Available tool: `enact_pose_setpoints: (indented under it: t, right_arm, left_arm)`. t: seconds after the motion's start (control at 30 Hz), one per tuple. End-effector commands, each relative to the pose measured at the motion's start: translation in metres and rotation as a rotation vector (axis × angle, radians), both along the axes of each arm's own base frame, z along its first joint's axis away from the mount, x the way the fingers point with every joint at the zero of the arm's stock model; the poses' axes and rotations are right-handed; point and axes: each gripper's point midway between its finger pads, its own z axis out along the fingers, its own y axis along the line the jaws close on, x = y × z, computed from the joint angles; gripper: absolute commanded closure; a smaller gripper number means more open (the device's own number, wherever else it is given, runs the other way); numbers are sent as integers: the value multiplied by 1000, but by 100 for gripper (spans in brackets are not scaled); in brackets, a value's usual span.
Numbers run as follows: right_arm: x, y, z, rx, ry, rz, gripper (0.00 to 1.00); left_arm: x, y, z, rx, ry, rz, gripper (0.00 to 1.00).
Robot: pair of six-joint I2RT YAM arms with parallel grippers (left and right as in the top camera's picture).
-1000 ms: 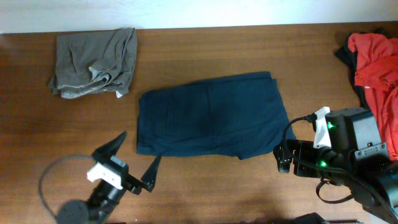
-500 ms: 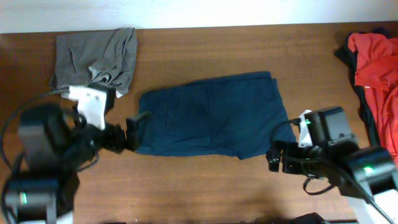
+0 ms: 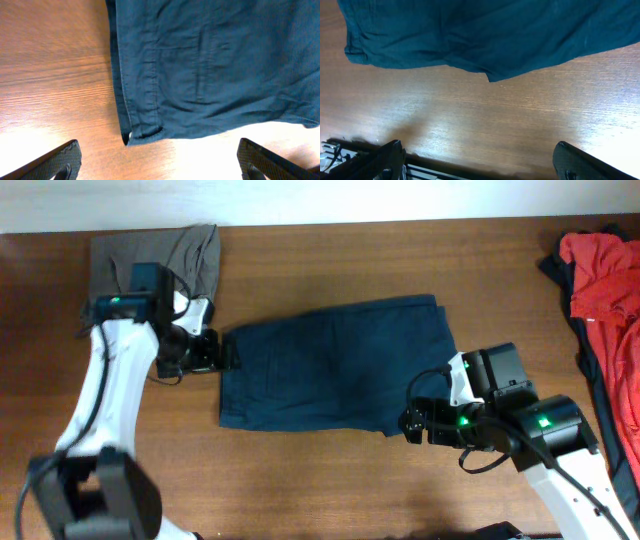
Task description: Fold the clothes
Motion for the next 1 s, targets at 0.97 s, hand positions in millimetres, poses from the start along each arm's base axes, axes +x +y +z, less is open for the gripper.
enact_pose_setpoints:
  t: [0.97]
  right_arm:
    - [-2, 4, -9, 2, 46, 11, 1]
  left_arm:
    - [28, -17, -115, -111, 163, -47, 1]
